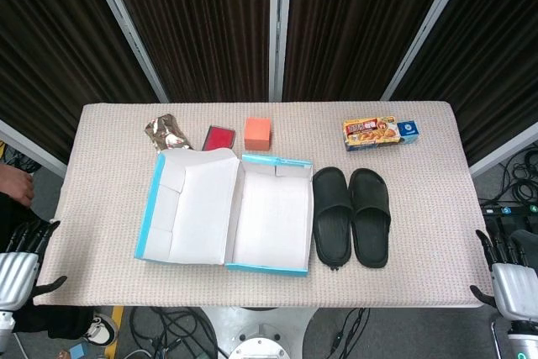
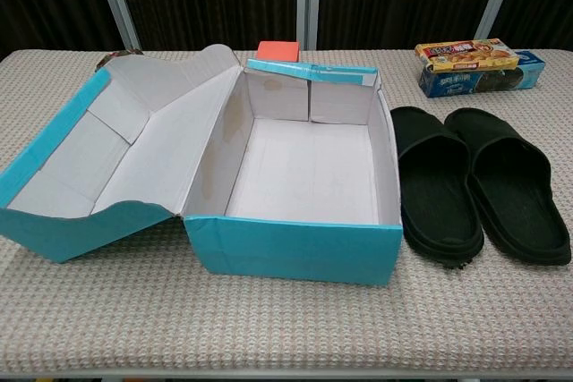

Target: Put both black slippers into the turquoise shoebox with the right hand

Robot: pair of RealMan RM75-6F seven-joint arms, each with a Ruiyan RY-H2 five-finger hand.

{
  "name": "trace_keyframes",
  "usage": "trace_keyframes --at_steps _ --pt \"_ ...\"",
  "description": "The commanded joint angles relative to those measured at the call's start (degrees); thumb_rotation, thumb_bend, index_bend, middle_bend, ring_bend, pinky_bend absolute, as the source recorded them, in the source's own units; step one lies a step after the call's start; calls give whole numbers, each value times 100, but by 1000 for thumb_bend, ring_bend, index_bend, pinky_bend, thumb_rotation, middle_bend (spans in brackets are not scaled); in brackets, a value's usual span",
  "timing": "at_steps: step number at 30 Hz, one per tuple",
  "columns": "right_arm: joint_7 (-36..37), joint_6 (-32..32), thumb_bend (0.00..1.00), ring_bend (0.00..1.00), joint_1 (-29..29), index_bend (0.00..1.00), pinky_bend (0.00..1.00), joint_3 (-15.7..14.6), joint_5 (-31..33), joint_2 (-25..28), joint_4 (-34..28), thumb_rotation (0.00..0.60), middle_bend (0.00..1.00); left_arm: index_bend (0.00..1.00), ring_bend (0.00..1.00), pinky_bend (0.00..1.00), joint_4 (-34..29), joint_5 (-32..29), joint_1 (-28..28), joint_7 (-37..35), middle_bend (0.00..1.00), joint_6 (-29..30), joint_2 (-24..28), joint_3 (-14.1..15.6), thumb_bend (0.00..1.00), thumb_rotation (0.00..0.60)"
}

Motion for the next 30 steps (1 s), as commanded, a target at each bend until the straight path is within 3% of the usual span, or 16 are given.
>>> trace_keyframes --at_steps 1,14,30 --pt "-5 -5 0 0 5 0 0 1 -1 6 -14 600 0 70 51 71 -19 7 -5 13 138 -5 11 2 0 600" --pt "184 17 0 0 3 0 0 -22 -62 72 -48 600 0 72 51 71 -340 89 -2 212 138 32 154 43 0 600" --pt "190 -451 0 0 348 0 0 119 45 436 -483 600 25 73 51 71 -417 28 -58 187 138 -104 176 28 0 600"
